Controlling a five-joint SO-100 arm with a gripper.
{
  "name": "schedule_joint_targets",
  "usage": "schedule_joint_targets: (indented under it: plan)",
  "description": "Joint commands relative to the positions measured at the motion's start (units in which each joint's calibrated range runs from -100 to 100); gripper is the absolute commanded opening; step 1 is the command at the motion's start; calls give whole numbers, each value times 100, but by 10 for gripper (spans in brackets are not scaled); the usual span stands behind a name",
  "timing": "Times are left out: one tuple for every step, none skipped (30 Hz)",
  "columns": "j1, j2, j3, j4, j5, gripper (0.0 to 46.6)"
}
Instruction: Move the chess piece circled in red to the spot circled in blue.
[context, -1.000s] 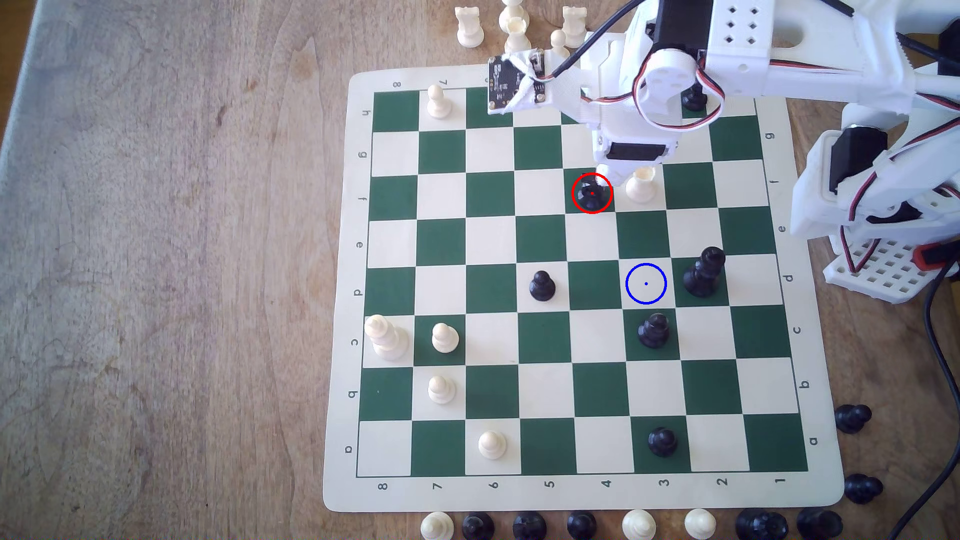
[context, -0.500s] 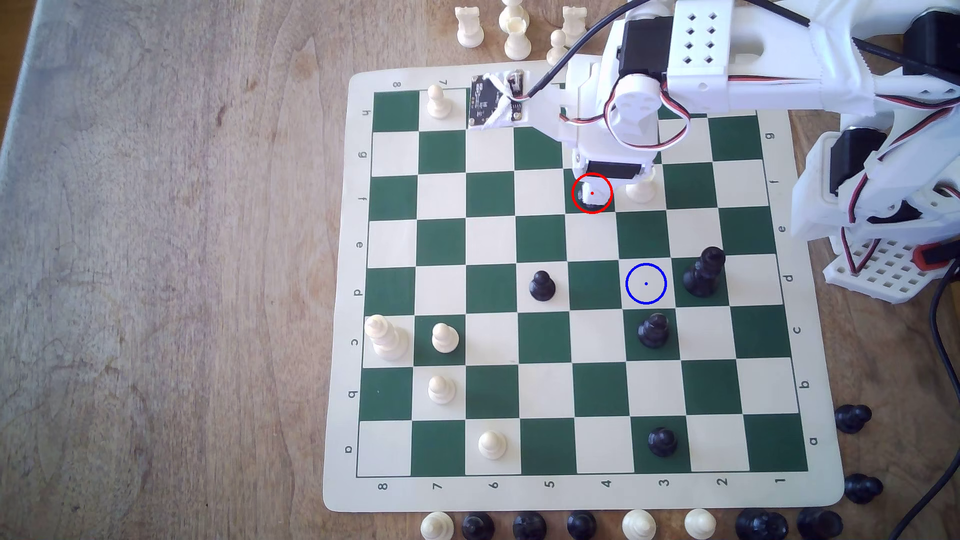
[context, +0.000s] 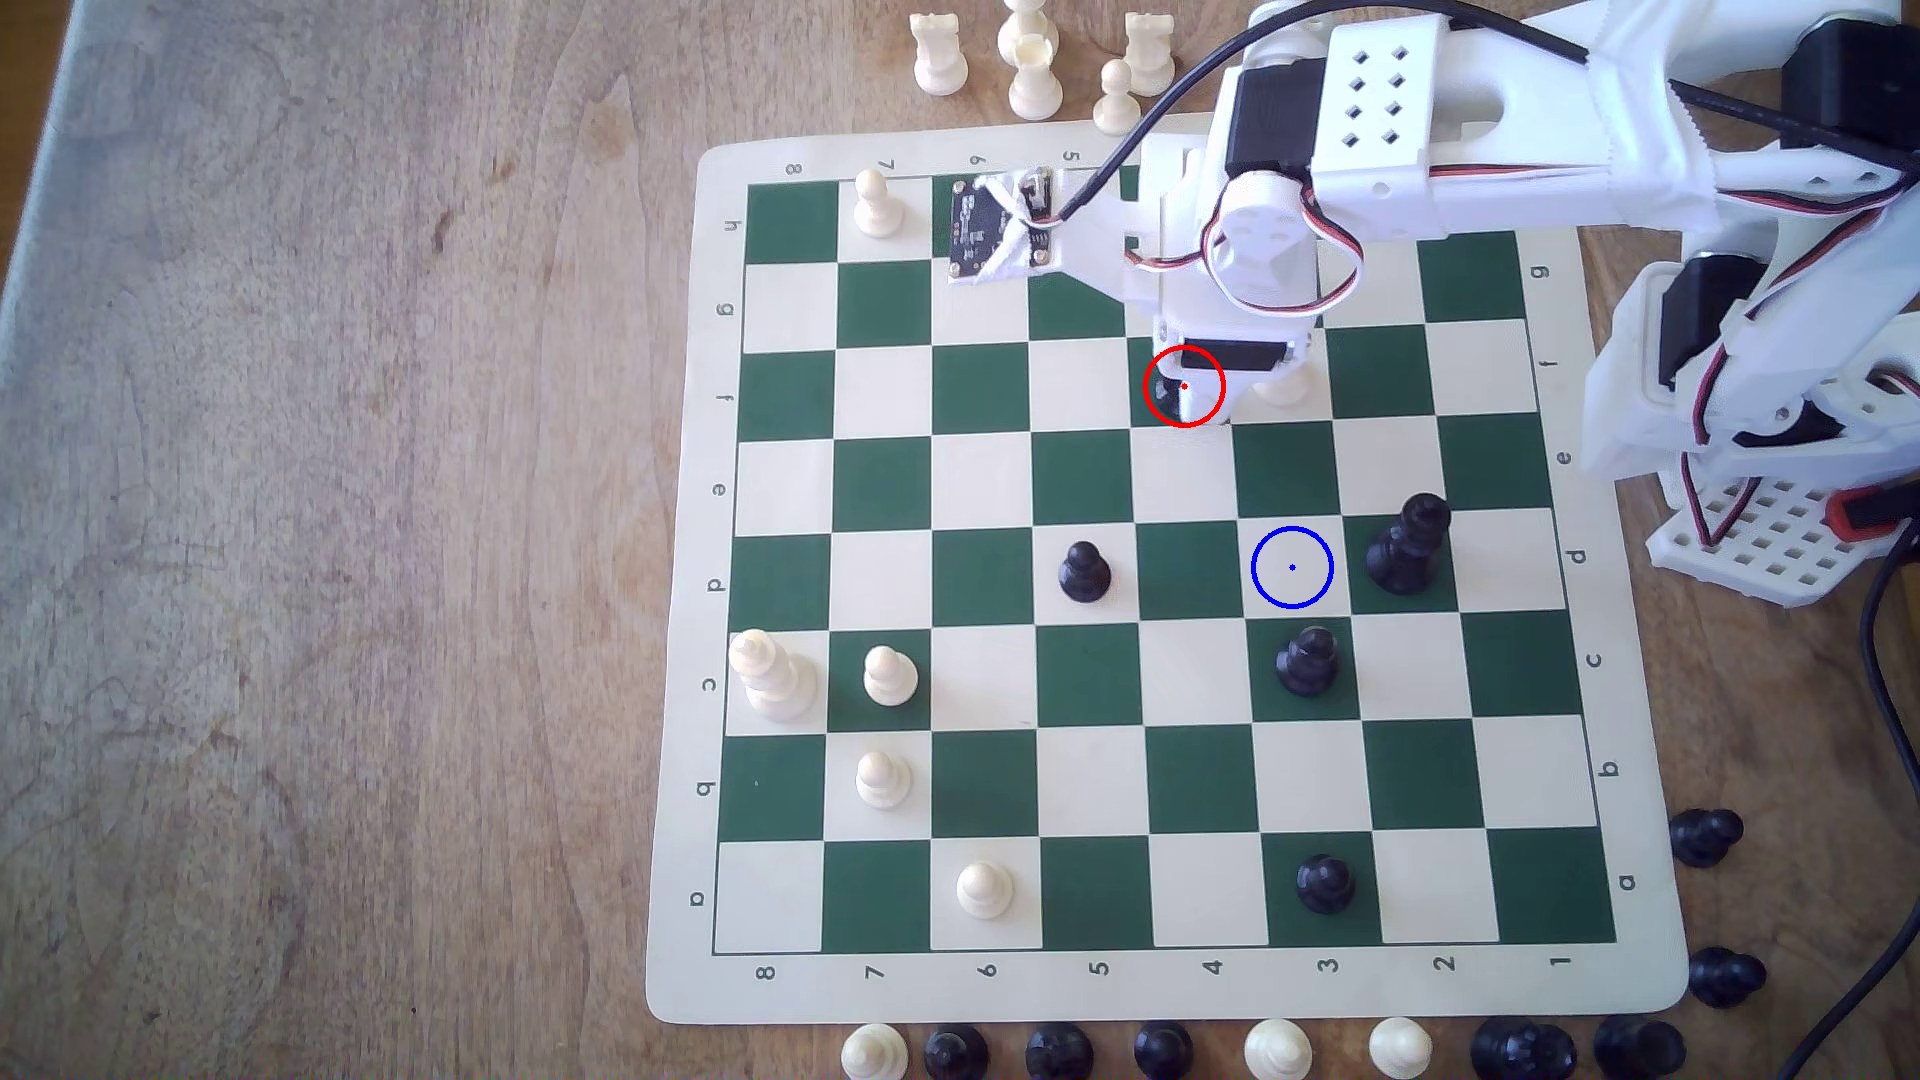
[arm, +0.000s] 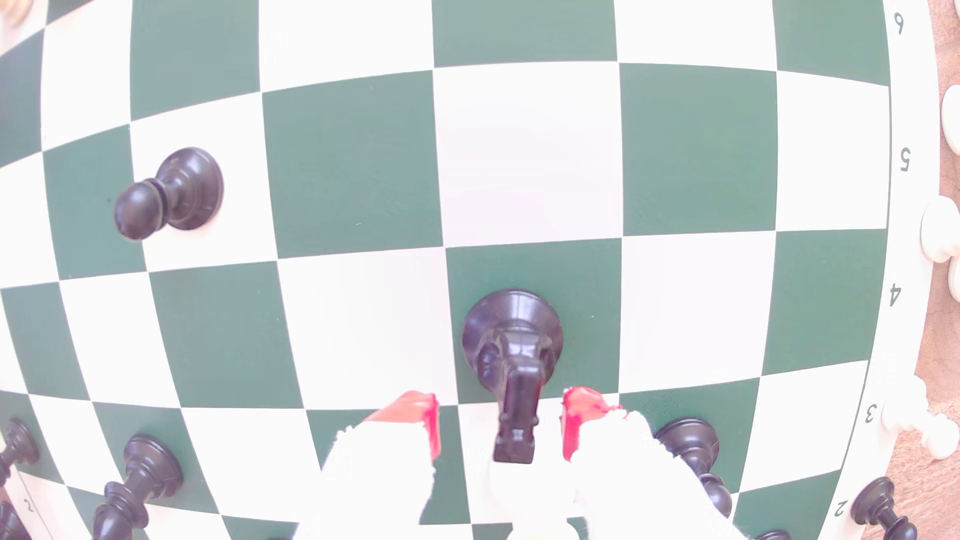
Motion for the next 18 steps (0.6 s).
schedule_joint_targets:
  plan:
    - [34, -88, -84, -129, 10, 132]
    - [34, -71, -84, -154, 10, 128]
    - [34, -71, -66, -187, 10, 123]
    - [26, -71, -38, -236, 5, 120]
    - [26, -71, -29, -260, 0, 117]
    - [19, -62, -29, -277, -5, 109]
    - [11, -54, -29, -277, -15, 103]
    - [-5, -54, -29, -277, -20, 93]
    - [-20, -54, -29, -269, -24, 87]
    - [-28, -54, -20, -252, -24, 87]
    - [-36, -62, -20, -228, -29, 87]
    - [-36, -62, -20, -211, -34, 89]
    - [-36, -62, -20, -178, -34, 91]
    - [-28, -71, -20, -170, -34, 92]
    - [-28, -71, -20, -162, -34, 94]
    - [-20, -71, -20, -146, -34, 94]
    - [-20, -71, -20, -129, -34, 94]
    - [-20, -71, -20, -105, -34, 94]
